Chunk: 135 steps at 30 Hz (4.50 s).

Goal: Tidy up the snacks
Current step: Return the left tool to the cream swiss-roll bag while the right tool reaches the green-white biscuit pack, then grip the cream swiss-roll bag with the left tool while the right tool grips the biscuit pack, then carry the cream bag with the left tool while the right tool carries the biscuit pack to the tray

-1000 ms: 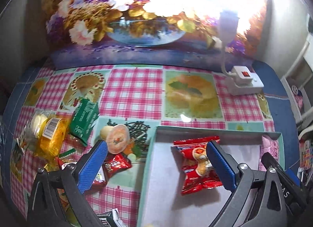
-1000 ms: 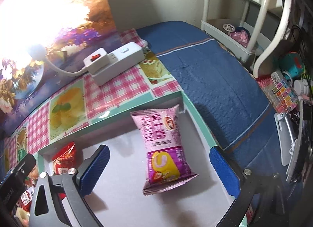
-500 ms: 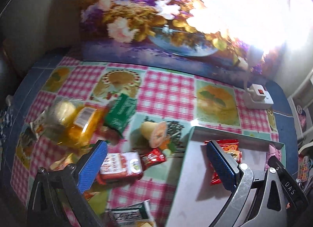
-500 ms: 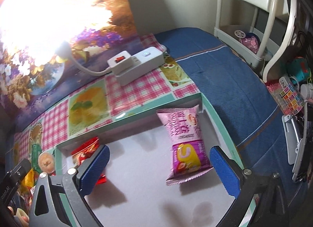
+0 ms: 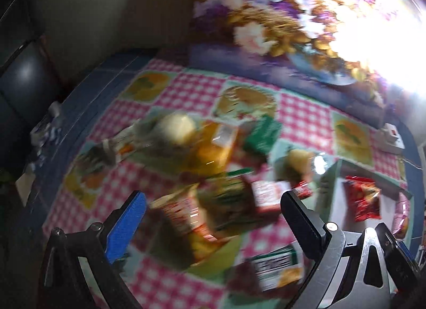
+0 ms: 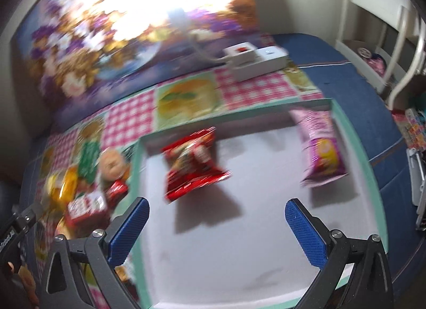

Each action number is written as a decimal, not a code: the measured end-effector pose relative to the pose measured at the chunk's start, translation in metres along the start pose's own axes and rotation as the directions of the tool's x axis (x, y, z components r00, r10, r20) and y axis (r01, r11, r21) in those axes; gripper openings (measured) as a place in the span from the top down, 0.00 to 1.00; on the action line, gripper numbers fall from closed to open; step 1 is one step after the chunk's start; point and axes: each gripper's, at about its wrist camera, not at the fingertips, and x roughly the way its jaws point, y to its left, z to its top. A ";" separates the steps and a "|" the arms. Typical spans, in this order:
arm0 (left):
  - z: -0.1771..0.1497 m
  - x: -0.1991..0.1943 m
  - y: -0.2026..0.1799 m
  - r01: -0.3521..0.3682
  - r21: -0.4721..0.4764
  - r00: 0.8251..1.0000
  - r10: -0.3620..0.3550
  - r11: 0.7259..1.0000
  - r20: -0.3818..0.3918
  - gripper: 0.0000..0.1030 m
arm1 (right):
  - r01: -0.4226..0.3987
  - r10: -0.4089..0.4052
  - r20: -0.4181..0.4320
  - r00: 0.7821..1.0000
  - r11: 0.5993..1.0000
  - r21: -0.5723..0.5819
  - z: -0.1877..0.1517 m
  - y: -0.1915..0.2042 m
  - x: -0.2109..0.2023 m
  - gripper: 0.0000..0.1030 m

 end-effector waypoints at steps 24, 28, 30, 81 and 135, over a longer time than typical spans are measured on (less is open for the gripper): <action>-0.024 0.041 0.094 0.054 -0.198 0.992 -0.076 0.979 -0.103 0.02 | -0.248 0.240 -0.062 0.969 0.945 -0.213 -0.038 0.086 0.007 0.00; -0.024 0.053 0.083 0.105 -0.194 0.984 -0.130 0.975 -0.120 0.02 | -0.226 0.214 -0.074 0.974 0.945 -0.237 -0.041 0.091 0.010 0.00; -0.025 0.060 0.077 0.120 -0.192 0.981 -0.146 0.974 -0.130 0.02 | -0.221 0.206 -0.084 0.975 0.945 -0.241 -0.042 0.093 0.012 0.00; -0.049 0.095 0.081 0.108 -0.187 0.941 -0.161 0.976 -0.297 0.42 | -0.238 0.153 -0.210 0.966 0.846 -0.478 -0.084 0.138 0.028 0.21; -0.028 0.044 0.101 0.109 -0.153 0.977 -0.134 0.982 -0.164 0.63 | -0.212 0.158 -0.150 0.976 0.842 -0.496 -0.077 0.152 0.015 0.40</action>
